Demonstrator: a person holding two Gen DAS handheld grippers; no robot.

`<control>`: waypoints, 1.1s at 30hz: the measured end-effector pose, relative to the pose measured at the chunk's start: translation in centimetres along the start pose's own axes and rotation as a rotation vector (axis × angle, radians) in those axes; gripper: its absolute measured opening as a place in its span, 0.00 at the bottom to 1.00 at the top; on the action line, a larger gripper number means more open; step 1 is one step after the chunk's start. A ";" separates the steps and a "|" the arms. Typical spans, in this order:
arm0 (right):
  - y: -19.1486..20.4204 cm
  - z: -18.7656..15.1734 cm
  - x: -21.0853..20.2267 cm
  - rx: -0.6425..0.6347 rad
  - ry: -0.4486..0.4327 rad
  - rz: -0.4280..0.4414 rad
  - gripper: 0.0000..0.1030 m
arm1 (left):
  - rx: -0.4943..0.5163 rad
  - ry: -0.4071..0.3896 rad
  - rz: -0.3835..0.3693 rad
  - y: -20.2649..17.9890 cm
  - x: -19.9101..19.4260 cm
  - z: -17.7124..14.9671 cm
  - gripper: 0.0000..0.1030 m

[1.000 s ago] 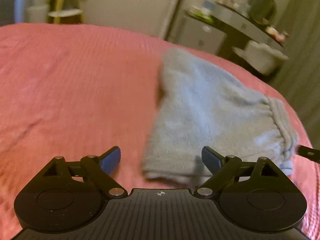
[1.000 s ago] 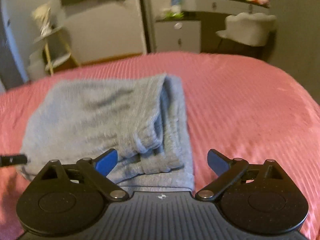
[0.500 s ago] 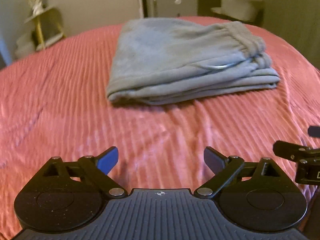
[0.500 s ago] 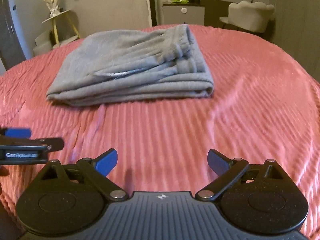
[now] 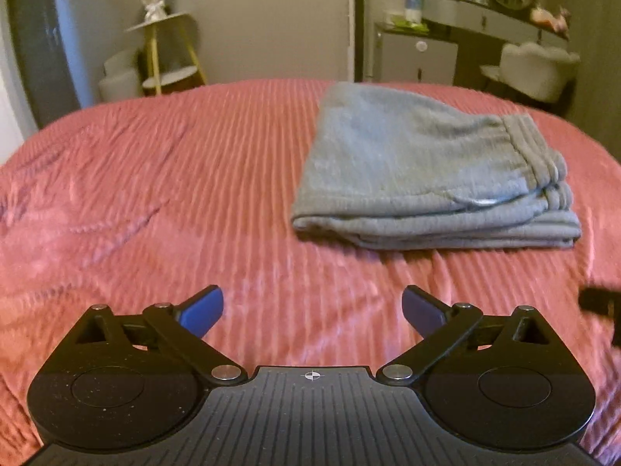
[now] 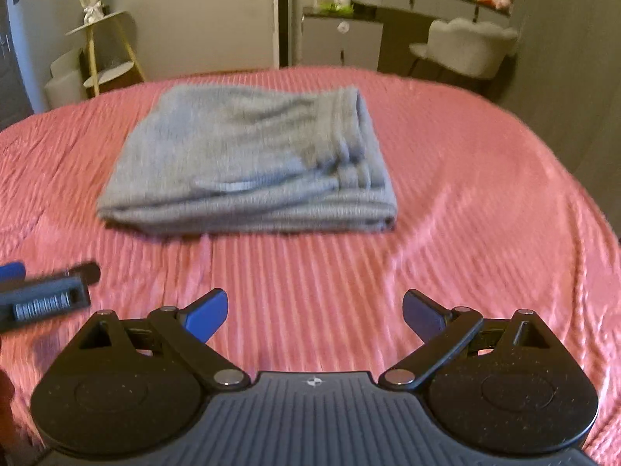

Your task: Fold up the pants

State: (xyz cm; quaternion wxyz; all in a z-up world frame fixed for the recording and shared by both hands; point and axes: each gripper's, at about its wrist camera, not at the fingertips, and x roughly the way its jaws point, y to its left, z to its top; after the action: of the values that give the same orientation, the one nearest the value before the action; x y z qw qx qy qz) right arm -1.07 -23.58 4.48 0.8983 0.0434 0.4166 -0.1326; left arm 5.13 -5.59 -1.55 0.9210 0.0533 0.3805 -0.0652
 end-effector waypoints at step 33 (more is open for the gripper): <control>0.1 -1.0 6.6 0.056 0.019 0.015 0.94 | 0.106 0.190 -0.039 -2.7 6.3 1.1 0.98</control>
State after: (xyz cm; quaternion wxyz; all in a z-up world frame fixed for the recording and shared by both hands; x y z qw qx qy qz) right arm 2.29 -24.64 -1.14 0.8937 0.0729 0.4208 -0.1373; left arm 9.86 -8.88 -5.35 0.8752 0.1007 0.4631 -0.0977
